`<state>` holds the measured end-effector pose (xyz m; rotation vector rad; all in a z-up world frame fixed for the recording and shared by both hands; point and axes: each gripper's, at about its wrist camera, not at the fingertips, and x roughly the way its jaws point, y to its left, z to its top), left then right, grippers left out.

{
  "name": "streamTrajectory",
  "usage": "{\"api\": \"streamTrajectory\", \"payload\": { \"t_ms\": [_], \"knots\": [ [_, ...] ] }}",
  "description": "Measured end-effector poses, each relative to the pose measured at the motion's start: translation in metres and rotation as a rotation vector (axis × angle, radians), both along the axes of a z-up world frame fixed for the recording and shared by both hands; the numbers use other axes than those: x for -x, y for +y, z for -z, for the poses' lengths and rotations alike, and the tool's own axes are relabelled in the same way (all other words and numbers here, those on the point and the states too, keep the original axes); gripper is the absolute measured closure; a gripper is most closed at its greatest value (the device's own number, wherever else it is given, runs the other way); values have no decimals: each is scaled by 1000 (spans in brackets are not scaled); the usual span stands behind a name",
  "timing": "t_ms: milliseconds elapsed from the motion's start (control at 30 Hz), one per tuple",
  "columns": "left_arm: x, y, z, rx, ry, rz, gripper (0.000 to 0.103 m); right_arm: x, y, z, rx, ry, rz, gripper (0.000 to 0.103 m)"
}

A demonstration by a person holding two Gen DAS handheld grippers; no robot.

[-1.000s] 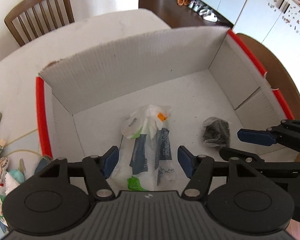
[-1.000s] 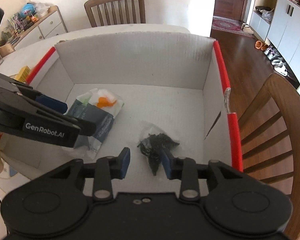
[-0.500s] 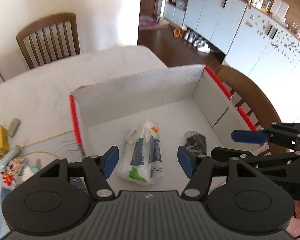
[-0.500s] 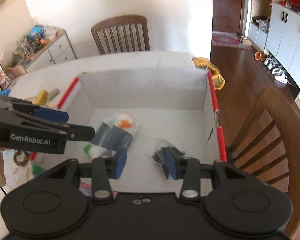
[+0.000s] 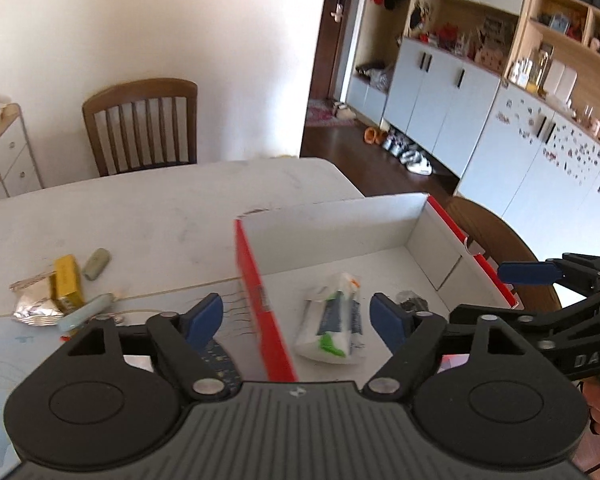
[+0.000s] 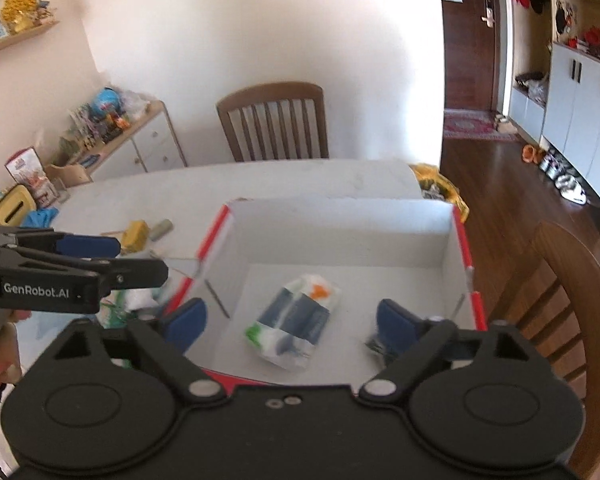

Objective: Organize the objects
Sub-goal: 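Move both tools back over the remaining pile on the table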

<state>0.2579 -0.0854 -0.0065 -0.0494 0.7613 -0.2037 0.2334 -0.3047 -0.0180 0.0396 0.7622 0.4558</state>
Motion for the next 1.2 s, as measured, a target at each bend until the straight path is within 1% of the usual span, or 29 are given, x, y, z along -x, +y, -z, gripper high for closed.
{"api": "streamTrajectory", "payload": {
  "t_ms": [33, 133, 233, 333, 500, 633, 700, 733, 767, 800, 867, 1000, 1100, 1200],
  "knots": [
    [4, 7, -2, 2, -12, -7, 18, 3, 5, -1, -7, -6, 1, 1],
    [16, 25, -6, -9, -51, -31, 17, 11, 19, -5, -26, -23, -4, 1],
    [26, 44, -8, 5, -76, -35, 16, 17, 37, -7, -37, -31, -3, 1],
    [33, 61, -8, 11, -80, -40, 16, 22, 55, -7, -40, -42, -3, 1],
    [48, 86, -4, -18, -95, -52, 16, 29, 85, -6, -38, -61, -14, 1],
    [54, 107, 0, -6, -86, -49, 15, 31, 108, -4, -33, -58, -23, 1],
    [56, 116, 2, -15, -89, -52, 15, 32, 119, -3, -32, -52, -25, 1],
    [57, 120, 3, -21, -91, -53, 12, 32, 124, -3, -31, -51, -27, 1],
    [58, 126, 5, -24, -97, -54, 5, 33, 131, -2, -24, -53, -29, 1],
    [60, 132, 6, -23, -103, -56, 2, 34, 136, -1, -18, -57, -32, 1],
    [63, 141, 9, -17, -114, -55, 0, 35, 148, 3, -6, -62, -40, 1],
    [64, 162, 22, -11, -104, -53, 0, 32, 170, 11, 12, -40, -56, 1],
    [62, 179, 35, 9, -77, -46, 0, 27, 183, 19, 25, -19, -55, 1],
    [61, 192, 53, 21, -37, -26, 0, 25, 194, 28, 60, -13, -47, 1]
  ]
}}
